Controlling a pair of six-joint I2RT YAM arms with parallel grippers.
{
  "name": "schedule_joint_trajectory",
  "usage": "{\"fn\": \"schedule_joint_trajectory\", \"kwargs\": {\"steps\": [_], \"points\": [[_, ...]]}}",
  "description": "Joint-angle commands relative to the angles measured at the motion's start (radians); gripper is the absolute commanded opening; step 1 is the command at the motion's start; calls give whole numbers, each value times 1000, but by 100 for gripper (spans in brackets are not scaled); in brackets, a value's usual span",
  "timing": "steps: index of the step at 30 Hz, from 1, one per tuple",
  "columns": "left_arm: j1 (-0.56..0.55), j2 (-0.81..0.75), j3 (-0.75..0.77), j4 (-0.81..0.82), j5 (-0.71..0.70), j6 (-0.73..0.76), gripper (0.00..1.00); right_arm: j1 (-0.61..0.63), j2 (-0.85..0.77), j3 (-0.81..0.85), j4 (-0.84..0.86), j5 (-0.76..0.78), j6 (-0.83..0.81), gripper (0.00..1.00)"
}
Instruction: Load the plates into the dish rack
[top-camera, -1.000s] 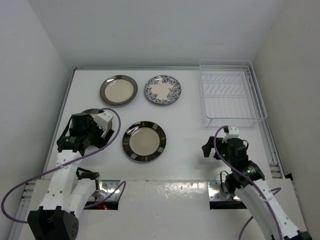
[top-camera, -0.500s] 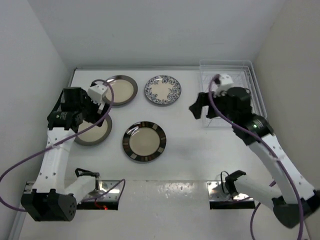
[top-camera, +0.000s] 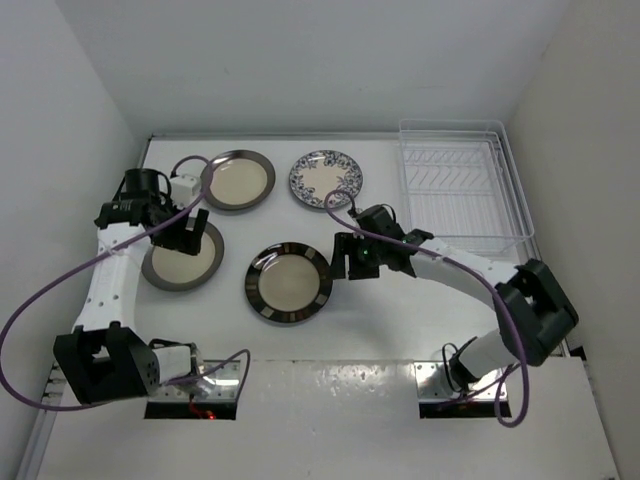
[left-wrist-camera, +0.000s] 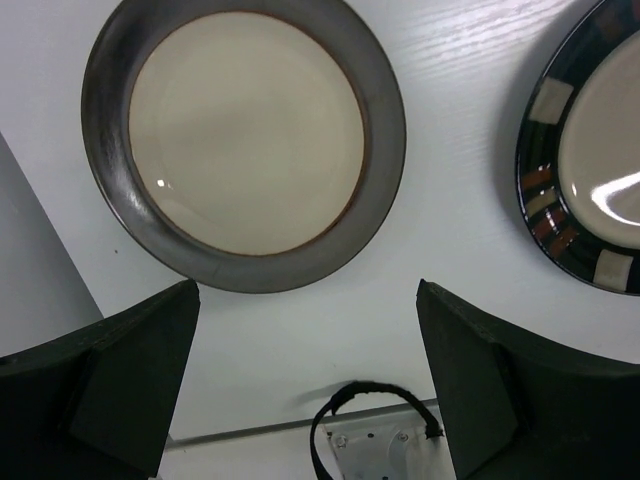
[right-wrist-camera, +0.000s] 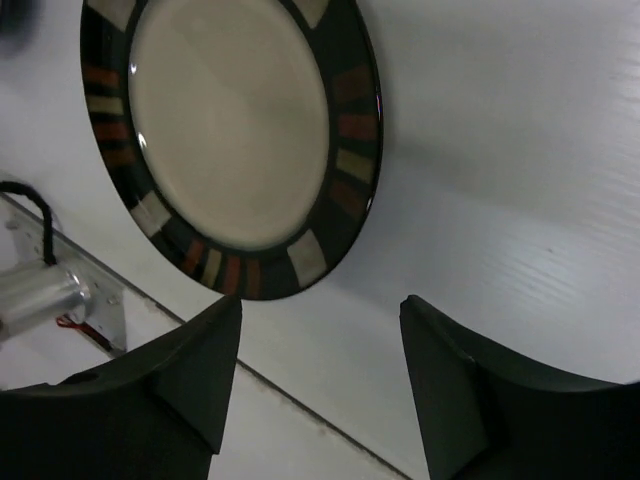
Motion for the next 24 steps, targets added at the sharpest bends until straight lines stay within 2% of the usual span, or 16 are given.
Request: {"fn": "schedule_joint_trajectory", "kwargs": {"steps": [1, 5, 10, 12, 18, 23, 24], "points": [[38, -64, -36, -5, -13, 0, 95, -20, 52, -61, 246, -87, 175, 66], [92, -64, -106, 15, -60, 43, 95, -33, 149, -104, 355, -130, 229, 74], [172, -53, -126, 15, -25, 62, 95, -34, 261, -143, 506, -118, 264, 74], [172, -44, -126, 15, -13, 62, 95, -35, 302, -135, 536, -133, 276, 69], [181, -44, -116, 15, -13, 62, 95, -37, 382, -192, 641, -132, 353, 62], [190, -44, -96, 6, -3, 62, 95, -46, 452, -203, 669, -152, 358, 48], [190, -34, -86, 6, -3, 62, 95, -53, 459, -203, 673, -153, 361, 42]]}}
